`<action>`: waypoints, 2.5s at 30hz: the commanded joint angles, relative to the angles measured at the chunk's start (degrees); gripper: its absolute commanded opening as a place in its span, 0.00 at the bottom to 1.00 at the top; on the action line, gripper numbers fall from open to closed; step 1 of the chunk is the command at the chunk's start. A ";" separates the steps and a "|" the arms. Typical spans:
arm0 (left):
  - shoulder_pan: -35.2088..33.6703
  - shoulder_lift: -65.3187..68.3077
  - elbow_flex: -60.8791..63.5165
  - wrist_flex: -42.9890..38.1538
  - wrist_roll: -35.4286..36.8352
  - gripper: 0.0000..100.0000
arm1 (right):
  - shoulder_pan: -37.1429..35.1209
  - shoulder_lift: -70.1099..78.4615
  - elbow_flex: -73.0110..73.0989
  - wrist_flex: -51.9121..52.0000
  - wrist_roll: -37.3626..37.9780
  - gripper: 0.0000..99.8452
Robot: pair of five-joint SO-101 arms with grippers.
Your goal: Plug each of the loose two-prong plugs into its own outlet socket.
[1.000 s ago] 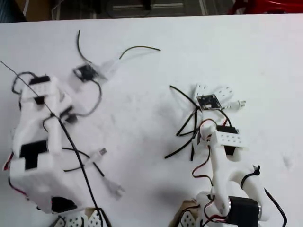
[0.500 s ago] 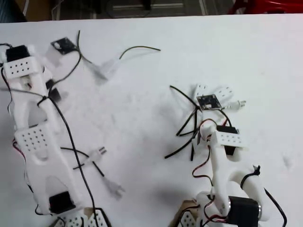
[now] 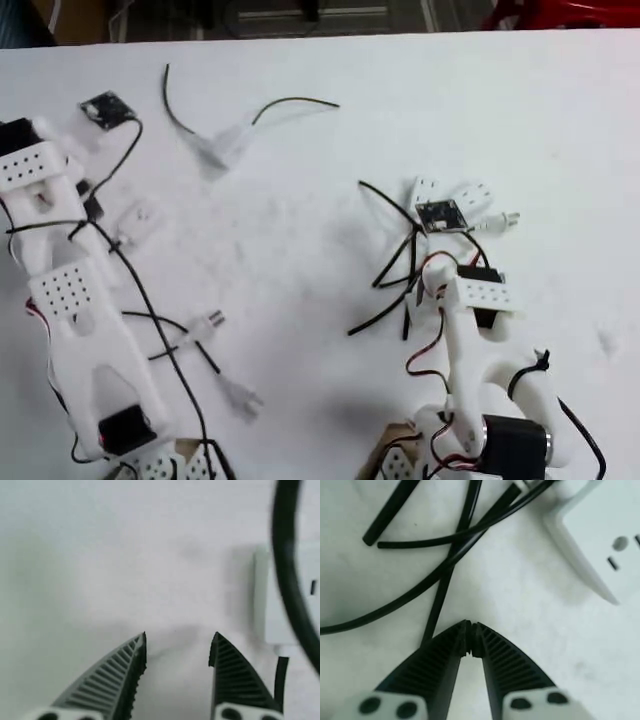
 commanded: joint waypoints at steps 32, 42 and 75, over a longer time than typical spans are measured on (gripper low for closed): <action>22.73 -51.03 80.70 -6.77 7.91 0.13 | -0.22 -0.13 -0.62 -1.10 0.53 0.02; 29.58 -82.68 111.30 -23.03 14.33 0.13 | -0.22 -0.13 -0.53 -1.10 0.53 0.02; 33.19 -53.05 88.35 -19.87 30.95 0.07 | -0.22 -0.13 -0.26 -1.10 0.53 0.02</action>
